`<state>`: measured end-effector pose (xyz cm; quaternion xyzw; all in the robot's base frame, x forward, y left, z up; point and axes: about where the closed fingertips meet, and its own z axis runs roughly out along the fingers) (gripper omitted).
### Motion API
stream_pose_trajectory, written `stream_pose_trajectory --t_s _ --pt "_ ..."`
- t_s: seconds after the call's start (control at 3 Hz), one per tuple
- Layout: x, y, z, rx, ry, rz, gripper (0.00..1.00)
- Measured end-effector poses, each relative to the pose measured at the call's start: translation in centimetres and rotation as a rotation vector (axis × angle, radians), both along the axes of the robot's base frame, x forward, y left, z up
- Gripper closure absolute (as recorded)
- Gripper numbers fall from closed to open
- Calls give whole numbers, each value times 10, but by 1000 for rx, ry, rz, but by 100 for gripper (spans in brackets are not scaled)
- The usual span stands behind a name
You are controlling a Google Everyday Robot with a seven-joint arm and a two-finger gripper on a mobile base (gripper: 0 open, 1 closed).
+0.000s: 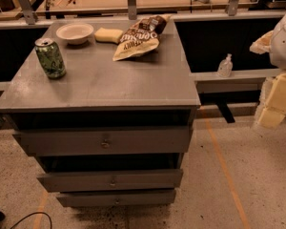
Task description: Pick brown chip bag
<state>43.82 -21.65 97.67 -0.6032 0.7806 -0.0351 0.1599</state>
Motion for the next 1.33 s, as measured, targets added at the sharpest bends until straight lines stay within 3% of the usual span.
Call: stream_pose_trajectory --t_s 0.33,0.67,1.0,1.33 --pt "0 0 0 0 0 0 0" --pt "22 11 -3 67 -39 -6 0" --pt "89 52 -26 333 -86 -20 0" --pt "115 68 -42 444 -88 -38 0"
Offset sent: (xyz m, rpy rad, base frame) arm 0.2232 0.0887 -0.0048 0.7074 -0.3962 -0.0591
